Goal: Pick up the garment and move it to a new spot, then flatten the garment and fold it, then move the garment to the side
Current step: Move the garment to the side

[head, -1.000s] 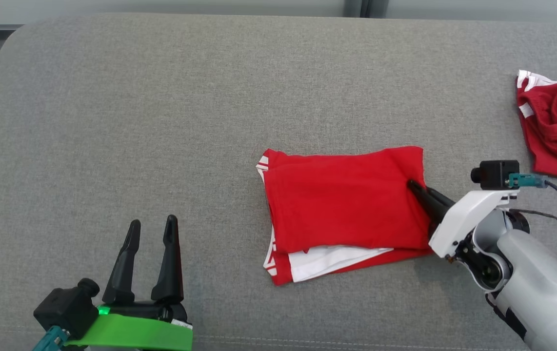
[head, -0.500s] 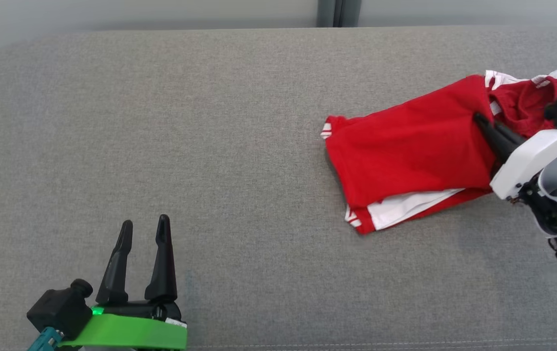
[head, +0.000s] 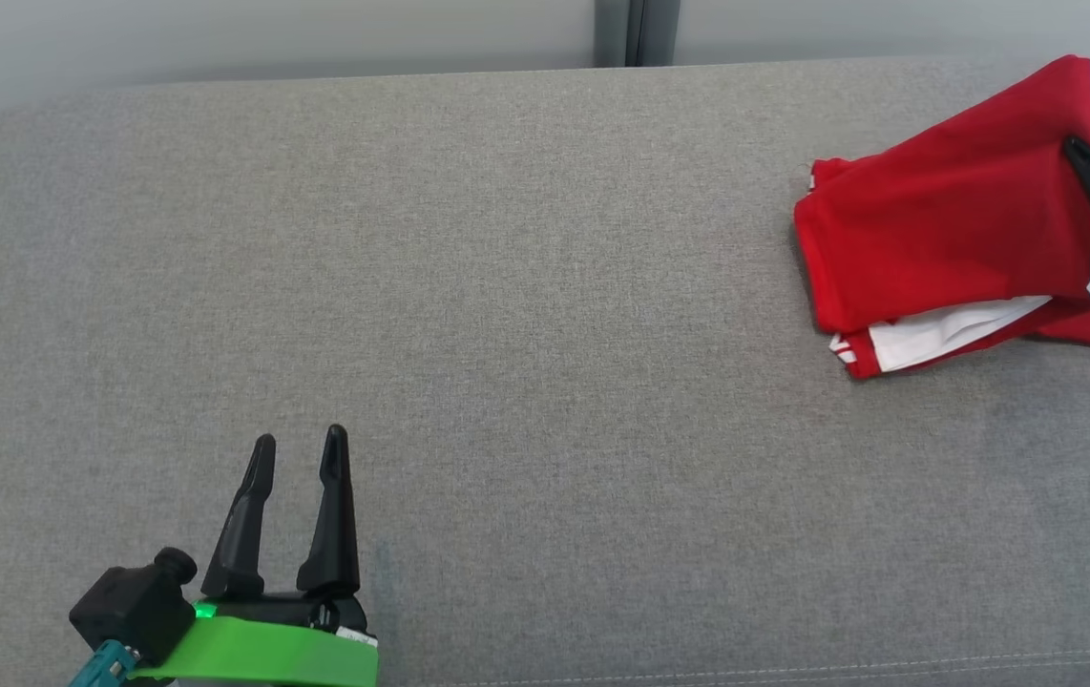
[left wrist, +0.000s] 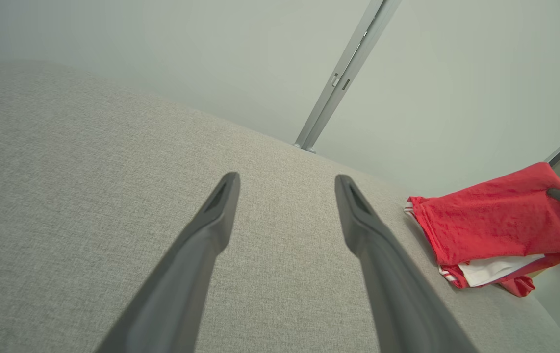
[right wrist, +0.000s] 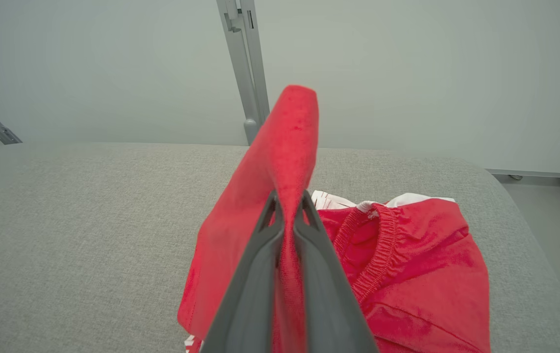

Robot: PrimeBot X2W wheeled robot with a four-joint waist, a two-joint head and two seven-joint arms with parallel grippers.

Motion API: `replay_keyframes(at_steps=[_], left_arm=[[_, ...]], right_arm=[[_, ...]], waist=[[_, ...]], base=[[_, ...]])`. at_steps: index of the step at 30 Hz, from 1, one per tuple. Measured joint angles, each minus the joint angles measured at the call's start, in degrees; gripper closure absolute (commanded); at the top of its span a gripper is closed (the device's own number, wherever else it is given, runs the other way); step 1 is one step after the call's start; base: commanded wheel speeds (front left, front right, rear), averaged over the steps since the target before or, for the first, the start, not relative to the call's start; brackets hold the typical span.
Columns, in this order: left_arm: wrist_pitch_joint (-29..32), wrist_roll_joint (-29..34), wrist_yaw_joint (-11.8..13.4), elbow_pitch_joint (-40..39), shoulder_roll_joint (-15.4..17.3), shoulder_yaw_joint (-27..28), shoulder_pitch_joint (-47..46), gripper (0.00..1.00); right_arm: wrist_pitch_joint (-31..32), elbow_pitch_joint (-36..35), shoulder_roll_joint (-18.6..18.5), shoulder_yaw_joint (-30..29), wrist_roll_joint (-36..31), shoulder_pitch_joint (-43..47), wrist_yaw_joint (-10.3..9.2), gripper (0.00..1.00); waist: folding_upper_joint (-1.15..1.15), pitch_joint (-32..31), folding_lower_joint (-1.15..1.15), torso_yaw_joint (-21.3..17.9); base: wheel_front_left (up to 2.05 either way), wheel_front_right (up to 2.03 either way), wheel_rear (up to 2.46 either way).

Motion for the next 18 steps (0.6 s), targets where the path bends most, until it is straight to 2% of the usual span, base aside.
replay_keyframes(at_steps=[14,18], left_arm=[[0.03,0.42,0.0,-0.09,0.26,-0.59,0.02,0.0],[0.43,0.56,0.01,-0.64,0.77,-0.63,0.03,0.0]], right_arm=[[3.69,0.0,-4.41,-0.7,-0.98,-3.44,-0.05,1.0],[5.01,-0.01,-5.33,-1.0,-1.26,-4.55,-0.62,1.0]], waist=[[0.0,0.77,0.0,0.92],[0.0,1.31,0.0,1.02]], base=[[0.0,0.0,0.0],[0.0,0.0,0.0]])
